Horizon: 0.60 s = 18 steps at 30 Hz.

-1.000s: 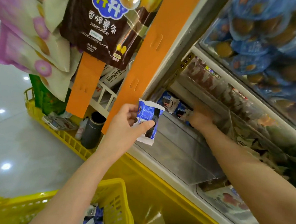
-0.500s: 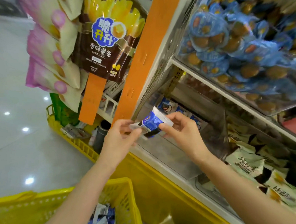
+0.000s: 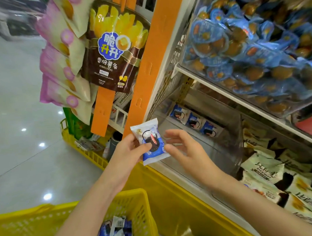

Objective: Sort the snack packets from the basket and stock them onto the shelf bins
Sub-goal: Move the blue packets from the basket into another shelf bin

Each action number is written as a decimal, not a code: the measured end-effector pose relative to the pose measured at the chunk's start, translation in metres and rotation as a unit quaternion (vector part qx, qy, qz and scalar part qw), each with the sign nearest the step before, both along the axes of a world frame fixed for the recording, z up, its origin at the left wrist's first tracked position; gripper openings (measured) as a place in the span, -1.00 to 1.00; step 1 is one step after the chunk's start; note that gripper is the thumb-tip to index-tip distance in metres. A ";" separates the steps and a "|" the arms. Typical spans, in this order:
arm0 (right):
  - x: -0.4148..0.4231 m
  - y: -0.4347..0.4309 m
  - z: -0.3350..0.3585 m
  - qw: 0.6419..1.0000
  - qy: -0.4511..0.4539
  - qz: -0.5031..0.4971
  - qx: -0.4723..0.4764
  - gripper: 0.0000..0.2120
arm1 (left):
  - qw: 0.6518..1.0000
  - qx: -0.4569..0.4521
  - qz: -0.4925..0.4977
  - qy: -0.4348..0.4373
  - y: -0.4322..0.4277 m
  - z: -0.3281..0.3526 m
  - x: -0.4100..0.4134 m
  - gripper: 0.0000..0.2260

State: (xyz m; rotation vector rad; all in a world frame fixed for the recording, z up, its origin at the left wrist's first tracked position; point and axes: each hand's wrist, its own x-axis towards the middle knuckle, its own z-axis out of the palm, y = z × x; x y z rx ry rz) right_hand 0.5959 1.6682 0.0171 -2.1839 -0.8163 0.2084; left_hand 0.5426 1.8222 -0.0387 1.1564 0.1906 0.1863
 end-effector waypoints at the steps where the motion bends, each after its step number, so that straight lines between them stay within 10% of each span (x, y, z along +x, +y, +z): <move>1: 0.002 0.001 0.001 0.997 0.068 -0.020 0.015 -0.73 | 1.000 0.019 -0.004 -0.008 -0.003 0.001 0.000 -0.70; 4: 0.009 0.001 0.002 0.977 0.207 -0.037 0.046 -0.74 | 0.995 0.098 -0.012 -0.025 -0.013 0.007 0.005 -0.71; 10: 0.037 -0.014 0.016 0.991 0.123 -0.055 0.014 -0.67 | 0.920 0.382 -0.058 -0.066 -0.015 0.026 0.030 -0.64; 18: 0.069 -0.032 0.027 0.982 0.118 0.016 -0.144 -0.69 | 0.934 0.341 0.044 -0.099 -0.013 0.032 0.061 -0.65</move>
